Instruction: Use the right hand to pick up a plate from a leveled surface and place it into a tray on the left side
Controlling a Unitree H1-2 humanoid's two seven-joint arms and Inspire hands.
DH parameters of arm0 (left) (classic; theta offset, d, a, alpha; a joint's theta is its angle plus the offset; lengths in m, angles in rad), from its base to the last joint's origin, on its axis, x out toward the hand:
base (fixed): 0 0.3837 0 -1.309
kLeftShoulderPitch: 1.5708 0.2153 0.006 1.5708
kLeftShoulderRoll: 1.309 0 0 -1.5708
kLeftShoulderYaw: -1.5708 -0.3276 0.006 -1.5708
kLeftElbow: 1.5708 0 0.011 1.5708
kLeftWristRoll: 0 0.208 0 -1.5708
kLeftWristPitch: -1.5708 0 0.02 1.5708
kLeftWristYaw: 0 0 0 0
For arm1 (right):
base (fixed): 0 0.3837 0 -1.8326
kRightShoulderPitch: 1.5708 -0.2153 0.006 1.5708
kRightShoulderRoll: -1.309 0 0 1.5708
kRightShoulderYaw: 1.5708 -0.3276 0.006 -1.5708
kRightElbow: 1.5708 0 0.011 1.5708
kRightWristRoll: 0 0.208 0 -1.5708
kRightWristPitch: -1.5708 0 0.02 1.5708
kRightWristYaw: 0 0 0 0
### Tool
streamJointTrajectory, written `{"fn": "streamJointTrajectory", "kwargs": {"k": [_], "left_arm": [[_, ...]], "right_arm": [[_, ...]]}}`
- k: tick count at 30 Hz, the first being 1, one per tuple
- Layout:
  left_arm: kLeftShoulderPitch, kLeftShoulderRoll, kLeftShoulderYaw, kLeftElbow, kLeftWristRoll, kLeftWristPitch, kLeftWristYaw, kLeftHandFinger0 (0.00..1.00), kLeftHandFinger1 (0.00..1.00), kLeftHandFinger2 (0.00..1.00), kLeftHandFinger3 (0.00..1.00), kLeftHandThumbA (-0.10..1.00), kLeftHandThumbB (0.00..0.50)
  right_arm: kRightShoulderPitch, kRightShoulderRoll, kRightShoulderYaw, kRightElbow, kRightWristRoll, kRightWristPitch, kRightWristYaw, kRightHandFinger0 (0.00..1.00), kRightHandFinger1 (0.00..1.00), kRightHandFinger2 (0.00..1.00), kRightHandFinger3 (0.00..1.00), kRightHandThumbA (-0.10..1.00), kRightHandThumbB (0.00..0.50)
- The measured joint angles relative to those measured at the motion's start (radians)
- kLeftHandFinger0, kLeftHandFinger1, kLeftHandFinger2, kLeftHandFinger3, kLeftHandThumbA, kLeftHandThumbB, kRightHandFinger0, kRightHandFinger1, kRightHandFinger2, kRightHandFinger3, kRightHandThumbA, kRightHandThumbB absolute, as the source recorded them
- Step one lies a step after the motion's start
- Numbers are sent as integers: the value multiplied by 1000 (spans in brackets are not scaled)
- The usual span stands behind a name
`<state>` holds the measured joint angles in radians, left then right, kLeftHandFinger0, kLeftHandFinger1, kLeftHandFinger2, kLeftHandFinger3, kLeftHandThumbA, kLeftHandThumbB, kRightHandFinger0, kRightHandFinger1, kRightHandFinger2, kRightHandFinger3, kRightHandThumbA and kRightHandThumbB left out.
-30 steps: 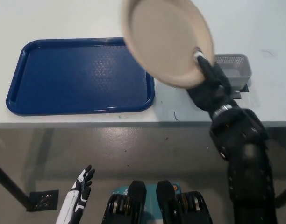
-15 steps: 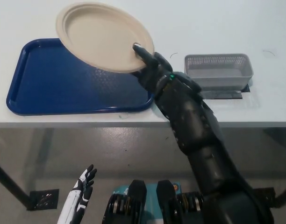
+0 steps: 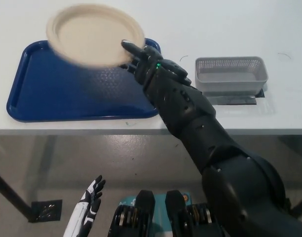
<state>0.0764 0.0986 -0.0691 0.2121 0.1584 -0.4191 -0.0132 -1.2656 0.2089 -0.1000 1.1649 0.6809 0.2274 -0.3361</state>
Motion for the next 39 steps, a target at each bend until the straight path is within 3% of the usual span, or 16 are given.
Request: {"fn": "streamJointTrajectory", "kwargs": {"k": [2,13,18,23,26,28,33,34,37,38,39], "left_arm": [[-1,0,0,0,0,0,-3,1000,1000,1000,1000,1000,232],[-1,0,-10,0,1,1,-14,1000,1000,1000,1000,1000,218],[-1,0,-21,0,1,1,-17,1000,1000,1000,1000,1000,228],[-2,0,-22,1,1,2,-18,1000,1000,1000,1000,1000,210],[-2,0,-22,3,1,2,-19,1000,1000,1000,1000,1000,200],[-2,0,-22,5,1,3,-19,1000,1000,1000,1000,1000,207],[-1,0,-23,20,1,4,-22,1000,1000,1000,1000,1000,211],[-1,0,-23,22,1,4,-22,1000,1000,1000,1000,1000,214],[-1,0,-23,34,1,4,-22,1000,1000,1000,1000,1000,202],[-1,0,-23,35,1,4,-22,1000,1000,1000,1000,1000,201],[-1,0,-23,36,1,5,-22,1000,1000,1000,1000,1000,200]], "right_arm": [[2,-1,15,6,-9,0,40,1000,1000,1000,1000,964,495],[6,-25,89,-13,-81,4,228,1000,1000,1000,1000,991,500],[76,-54,99,-172,-97,25,297,1000,1000,1000,1000,995,500],[194,-75,101,-359,-103,51,300,1000,1000,1000,1000,980,500],[265,-90,106,-446,-104,64,295,1000,1000,1000,1000,1000,445],[307,-106,110,-505,-104,71,290,1000,1000,1000,1000,1000,481],[406,-169,112,-641,-104,88,273,1000,1000,1000,1000,1000,489],[412,-174,112,-647,-104,89,271,1000,1000,1000,1000,1000,452],[461,-229,112,-731,-103,104,260,1000,1000,1000,1000,1000,417],[472,-241,112,-749,-103,107,256,1000,1000,1000,1000,1000,418],[482,-254,112,-768,-103,110,252,1000,1000,1000,1000,1000,468]]}}
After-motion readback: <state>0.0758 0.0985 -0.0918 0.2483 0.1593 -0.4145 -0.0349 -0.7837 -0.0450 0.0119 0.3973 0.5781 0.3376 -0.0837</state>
